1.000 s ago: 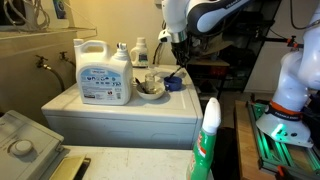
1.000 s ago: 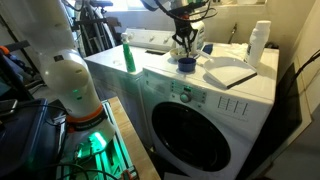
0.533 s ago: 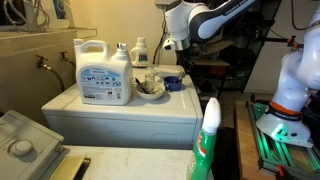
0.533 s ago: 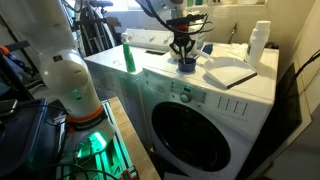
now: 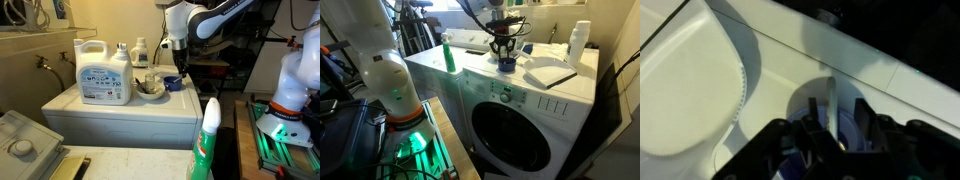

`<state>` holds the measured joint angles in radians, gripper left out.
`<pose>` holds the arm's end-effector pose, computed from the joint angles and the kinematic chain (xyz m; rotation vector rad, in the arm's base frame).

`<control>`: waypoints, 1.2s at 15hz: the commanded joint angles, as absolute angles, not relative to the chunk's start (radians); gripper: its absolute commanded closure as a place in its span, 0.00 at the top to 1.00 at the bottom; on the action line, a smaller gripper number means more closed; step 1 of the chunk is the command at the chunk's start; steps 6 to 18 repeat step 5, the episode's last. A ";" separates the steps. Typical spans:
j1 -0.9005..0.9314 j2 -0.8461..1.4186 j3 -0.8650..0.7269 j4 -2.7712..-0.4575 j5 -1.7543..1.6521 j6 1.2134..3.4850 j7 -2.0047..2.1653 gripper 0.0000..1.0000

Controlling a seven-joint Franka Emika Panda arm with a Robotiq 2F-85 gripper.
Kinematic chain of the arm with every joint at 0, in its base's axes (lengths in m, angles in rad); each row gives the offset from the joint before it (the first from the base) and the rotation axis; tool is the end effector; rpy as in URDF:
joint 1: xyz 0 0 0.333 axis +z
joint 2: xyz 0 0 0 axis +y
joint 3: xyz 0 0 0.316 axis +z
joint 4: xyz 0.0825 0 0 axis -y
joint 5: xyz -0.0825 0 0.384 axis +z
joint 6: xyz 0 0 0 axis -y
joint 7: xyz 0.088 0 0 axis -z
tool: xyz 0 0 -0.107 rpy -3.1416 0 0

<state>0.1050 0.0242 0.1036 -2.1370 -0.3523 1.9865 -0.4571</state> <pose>0.5183 0.0876 0.3842 2.5980 1.1566 -0.3002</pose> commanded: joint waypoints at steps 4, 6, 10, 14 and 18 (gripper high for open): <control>0.101 -0.030 0.096 -2.135 -0.264 2.053 -0.413 0.98; 0.102 -0.048 0.096 -2.132 -0.253 2.053 -0.417 0.81; 0.102 -0.048 0.096 -2.132 -0.253 2.053 -0.417 0.81; 0.102 -0.048 0.096 -2.132 -0.253 2.053 -0.417 0.81; 0.102 -0.048 0.096 -2.132 -0.253 2.053 -0.417 0.81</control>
